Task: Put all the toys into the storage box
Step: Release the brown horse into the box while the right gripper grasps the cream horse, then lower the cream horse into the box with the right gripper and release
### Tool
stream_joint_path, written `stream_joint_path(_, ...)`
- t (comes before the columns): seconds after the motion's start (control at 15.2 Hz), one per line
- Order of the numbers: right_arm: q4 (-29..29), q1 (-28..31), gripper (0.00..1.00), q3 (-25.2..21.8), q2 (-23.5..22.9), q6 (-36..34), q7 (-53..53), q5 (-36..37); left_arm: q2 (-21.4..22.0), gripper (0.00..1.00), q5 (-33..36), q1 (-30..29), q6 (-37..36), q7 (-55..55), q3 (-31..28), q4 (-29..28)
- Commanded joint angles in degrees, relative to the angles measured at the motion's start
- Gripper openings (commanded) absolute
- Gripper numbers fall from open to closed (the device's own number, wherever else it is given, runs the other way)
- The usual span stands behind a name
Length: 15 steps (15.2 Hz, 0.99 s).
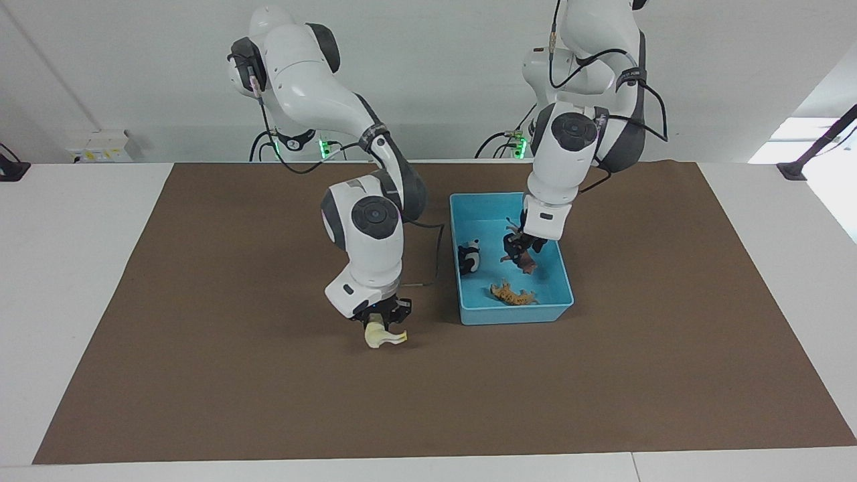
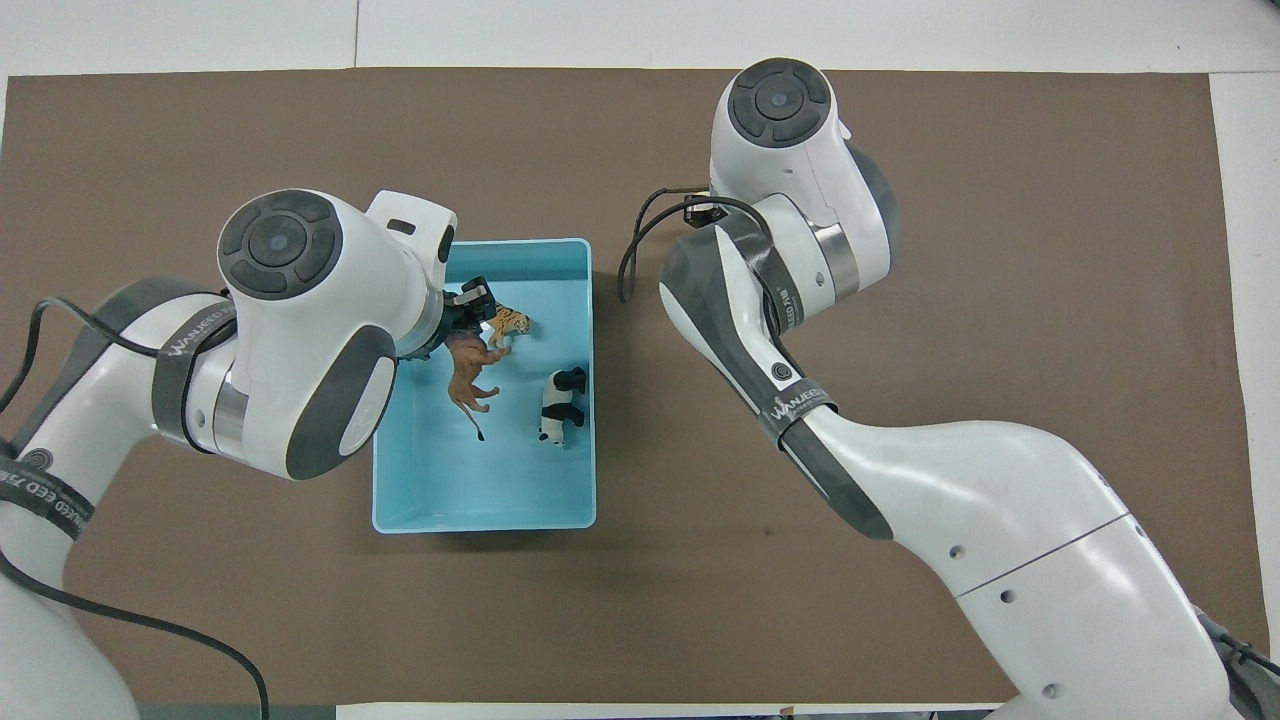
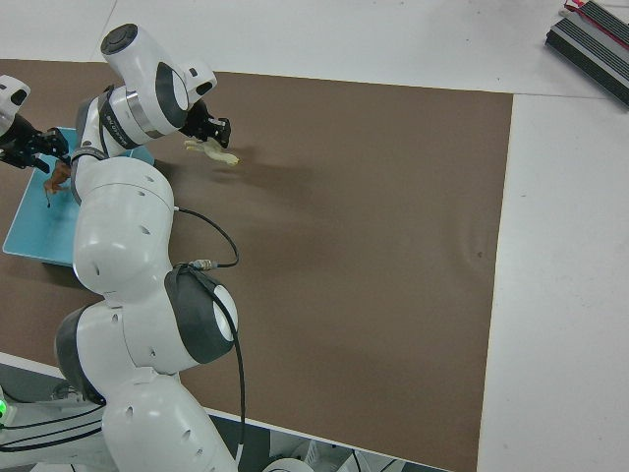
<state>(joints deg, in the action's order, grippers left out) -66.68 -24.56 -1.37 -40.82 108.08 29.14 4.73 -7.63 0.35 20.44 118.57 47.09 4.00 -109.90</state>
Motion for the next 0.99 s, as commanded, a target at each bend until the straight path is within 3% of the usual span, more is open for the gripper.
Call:
stream_joint_path(0.0,5.9,0.0,0.00,1.2,0.6,-6.8,1.3,-1.7,4.5,1.00,-0.4,-0.1,-1.6,-1.3,-1.0,-1.5)
stream_joint_path(0.13,6.0,-0.6,0.00,2.0,3.0,-7.4,3.0,-3.7,6.6,1.00,-0.4,-1.9,-5.5,-6.5,-1.8,0.8)
stream_joint_path(0.26,6.2,-4.3,0.00,2.5,3.7,-6.4,8.3,-5.6,6.6,1.00,-0.4,-7.3,-10.8,-15.6,-1.9,5.0)
stream_joint_path(0.53,6.7,-13.6,0.00,2.4,3.7,5.0,15.2,-10.9,6.7,1.00,-0.1,-14.5,-23.9,-38.7,-2.4,11.8)
stream_joint_path(0.73,0.7,-16.1,0.00,2.4,3.9,13.3,18.4,-11.1,8.8,1.00,-0.1,-15.3,-25.7,-42.0,-2.5,9.8)
stream_joint_path(0.79,-0.5,-16.7,0.99,2.4,4.4,13.5,19.7,-10.8,9.5,1.00,-0.1,-15.8,-25.6,-42.2,-2.5,8.8)
stream_joint_path(0.92,0.0,-17.0,1.00,2.3,4.8,12.6,22.8,-11.1,10.5,1.00,-0.1,-16.6,-25.6,-42.5,-2.5,7.4)
